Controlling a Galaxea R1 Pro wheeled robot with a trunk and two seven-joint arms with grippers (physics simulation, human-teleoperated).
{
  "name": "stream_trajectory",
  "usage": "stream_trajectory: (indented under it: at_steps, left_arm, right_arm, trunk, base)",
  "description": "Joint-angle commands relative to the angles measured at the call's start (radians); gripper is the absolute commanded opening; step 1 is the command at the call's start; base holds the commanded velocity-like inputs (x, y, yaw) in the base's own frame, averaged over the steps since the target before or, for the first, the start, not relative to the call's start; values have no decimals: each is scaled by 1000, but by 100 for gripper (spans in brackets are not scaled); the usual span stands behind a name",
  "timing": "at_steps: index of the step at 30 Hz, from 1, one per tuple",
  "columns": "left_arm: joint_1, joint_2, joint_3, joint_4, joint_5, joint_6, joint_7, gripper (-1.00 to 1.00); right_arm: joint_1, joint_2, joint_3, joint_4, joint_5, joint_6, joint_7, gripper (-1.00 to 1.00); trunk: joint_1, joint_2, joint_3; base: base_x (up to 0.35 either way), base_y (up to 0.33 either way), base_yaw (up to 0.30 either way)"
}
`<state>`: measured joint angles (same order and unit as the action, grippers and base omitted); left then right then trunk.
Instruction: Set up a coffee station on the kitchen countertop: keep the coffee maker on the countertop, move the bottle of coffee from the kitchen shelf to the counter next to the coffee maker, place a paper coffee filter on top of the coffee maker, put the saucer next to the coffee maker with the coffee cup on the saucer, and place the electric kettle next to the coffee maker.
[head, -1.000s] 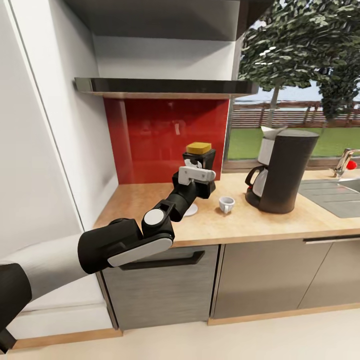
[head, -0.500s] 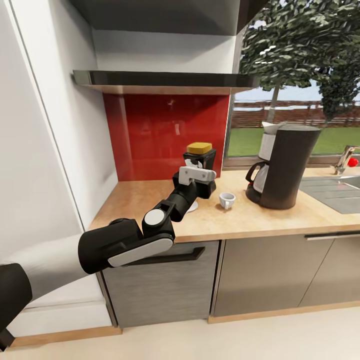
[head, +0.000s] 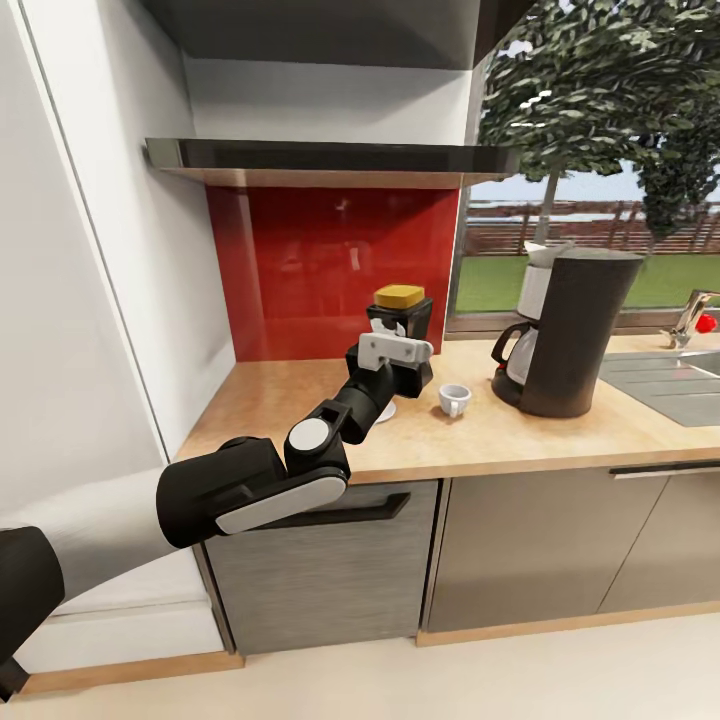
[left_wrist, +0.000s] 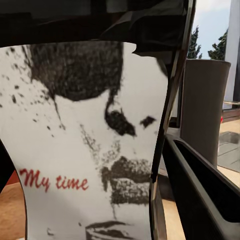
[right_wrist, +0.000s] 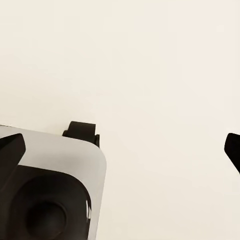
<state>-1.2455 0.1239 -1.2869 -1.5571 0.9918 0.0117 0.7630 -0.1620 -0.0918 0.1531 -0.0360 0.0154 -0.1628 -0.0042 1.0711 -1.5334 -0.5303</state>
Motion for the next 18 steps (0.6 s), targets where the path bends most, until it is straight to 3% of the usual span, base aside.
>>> stream_trajectory:
  at_steps: [1,6,18]
  left_arm:
    - [-2,0,-2,-1,2,2,4,-100]
    - [-2,0,-2,-1,2,2,4,-100]
    - [-2,-3,-2,-3,2,2,4,-100]
  right_arm:
    - [-1,0,4,1,2,-3,0,100]
    - [-1,0,4,1,2,-3,0,100]
    - [-1,0,4,1,2,-3,0,100]
  trunk:
    - [0,-1,-1]
    - [0,-1,-1]
    - [0,-1,-1]
  base:
    - [0,-5,0]
    - [0,-141,-31]
    - [-43,-61,-208]
